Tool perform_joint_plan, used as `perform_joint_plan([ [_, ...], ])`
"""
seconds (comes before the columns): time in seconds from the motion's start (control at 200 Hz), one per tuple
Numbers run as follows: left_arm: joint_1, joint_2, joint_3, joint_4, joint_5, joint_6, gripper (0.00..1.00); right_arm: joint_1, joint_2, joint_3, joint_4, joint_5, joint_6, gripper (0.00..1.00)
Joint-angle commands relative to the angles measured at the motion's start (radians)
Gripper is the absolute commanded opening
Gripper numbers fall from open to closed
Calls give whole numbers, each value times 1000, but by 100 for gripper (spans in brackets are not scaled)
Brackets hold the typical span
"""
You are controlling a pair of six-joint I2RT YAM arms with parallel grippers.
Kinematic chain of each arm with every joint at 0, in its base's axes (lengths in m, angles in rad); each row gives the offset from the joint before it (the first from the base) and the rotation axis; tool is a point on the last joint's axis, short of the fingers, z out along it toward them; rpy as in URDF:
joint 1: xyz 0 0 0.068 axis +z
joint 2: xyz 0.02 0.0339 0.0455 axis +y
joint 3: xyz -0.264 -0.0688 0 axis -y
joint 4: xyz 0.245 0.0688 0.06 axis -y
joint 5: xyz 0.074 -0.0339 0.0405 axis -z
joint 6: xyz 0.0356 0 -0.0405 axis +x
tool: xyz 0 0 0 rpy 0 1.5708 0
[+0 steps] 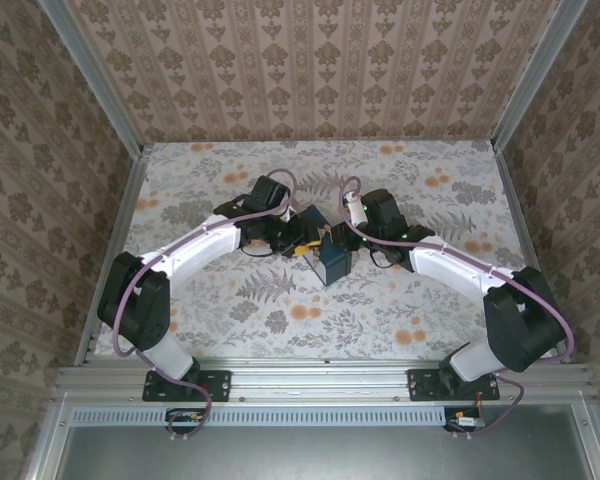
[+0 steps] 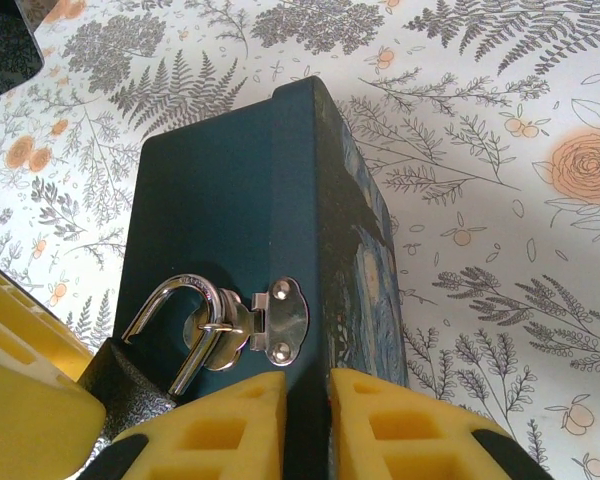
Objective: Unlock the padlock with the key
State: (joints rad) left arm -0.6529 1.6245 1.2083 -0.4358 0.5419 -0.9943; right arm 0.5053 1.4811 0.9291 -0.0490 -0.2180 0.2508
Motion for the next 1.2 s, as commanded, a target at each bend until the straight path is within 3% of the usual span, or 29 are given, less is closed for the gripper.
perform_joint_plan([
  [0.0,-2,-5,69,32,48,19,37,15,36,5,-31,-73,27,20],
  [0.855,-10,-81,12,-26,59,-46,39,16,34,-3,-40,-51,34,20],
  [1.195,3,-65,-25,52,54,-70,40,16,36,-9,-32,-53,42,20],
])
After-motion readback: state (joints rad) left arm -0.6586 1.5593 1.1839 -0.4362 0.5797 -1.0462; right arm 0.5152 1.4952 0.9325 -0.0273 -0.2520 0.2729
